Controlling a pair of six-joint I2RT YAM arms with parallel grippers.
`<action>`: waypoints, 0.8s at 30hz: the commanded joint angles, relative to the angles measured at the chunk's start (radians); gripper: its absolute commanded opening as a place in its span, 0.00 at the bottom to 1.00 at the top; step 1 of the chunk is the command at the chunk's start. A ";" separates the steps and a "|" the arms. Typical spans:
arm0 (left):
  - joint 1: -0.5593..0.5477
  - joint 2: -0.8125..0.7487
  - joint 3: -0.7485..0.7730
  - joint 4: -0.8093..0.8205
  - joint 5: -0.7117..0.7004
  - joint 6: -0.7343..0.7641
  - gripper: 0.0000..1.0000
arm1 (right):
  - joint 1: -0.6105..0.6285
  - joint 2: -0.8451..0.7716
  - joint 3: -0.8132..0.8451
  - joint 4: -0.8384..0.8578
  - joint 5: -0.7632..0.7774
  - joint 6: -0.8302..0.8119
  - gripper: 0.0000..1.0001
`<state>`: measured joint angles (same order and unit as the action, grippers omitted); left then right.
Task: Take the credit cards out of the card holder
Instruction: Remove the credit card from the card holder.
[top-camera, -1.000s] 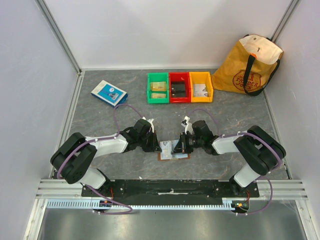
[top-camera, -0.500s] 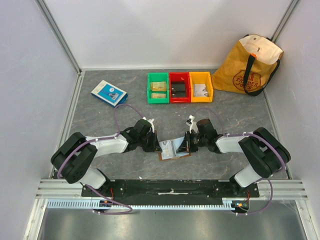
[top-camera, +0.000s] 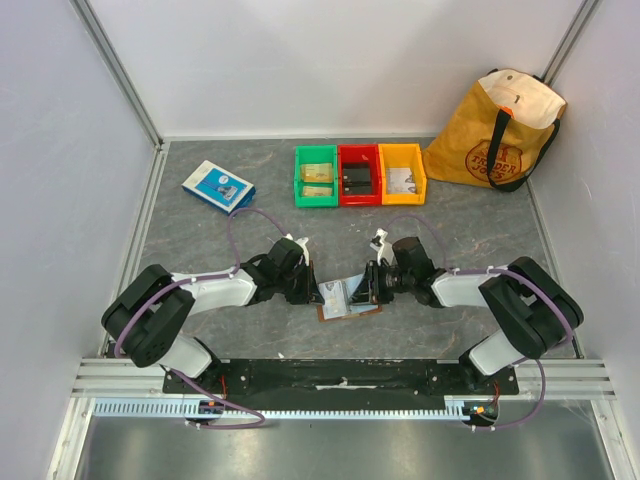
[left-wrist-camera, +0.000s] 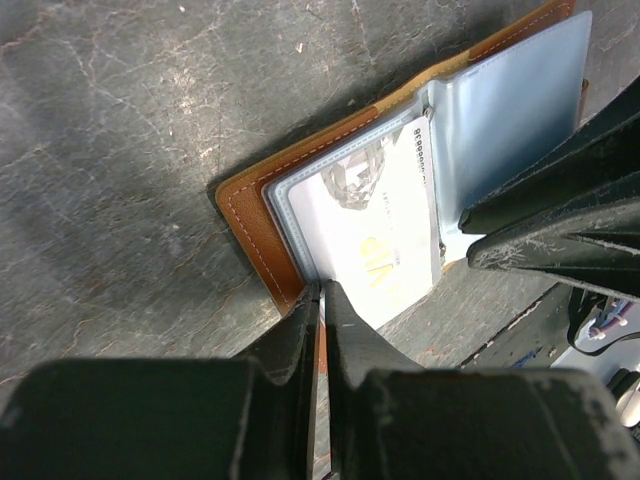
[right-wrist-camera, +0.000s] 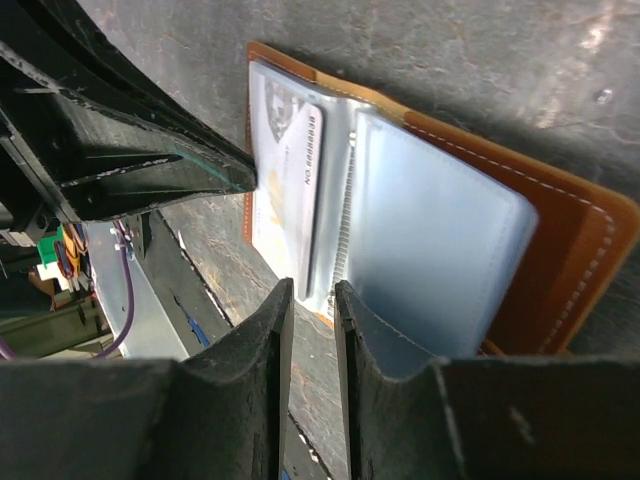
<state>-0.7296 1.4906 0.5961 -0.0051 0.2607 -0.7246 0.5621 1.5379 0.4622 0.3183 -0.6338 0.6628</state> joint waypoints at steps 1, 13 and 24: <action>-0.014 0.016 -0.016 -0.061 -0.064 0.016 0.09 | 0.028 0.017 0.029 0.062 -0.015 0.018 0.30; -0.027 0.022 -0.013 -0.052 -0.061 0.007 0.09 | 0.059 0.093 0.035 0.134 -0.024 0.052 0.28; -0.034 0.022 -0.019 -0.047 -0.072 -0.001 0.09 | 0.056 0.100 0.015 0.159 -0.024 0.063 0.00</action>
<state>-0.7422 1.4895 0.5964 -0.0017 0.2394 -0.7250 0.6098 1.6279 0.4736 0.4046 -0.6563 0.7177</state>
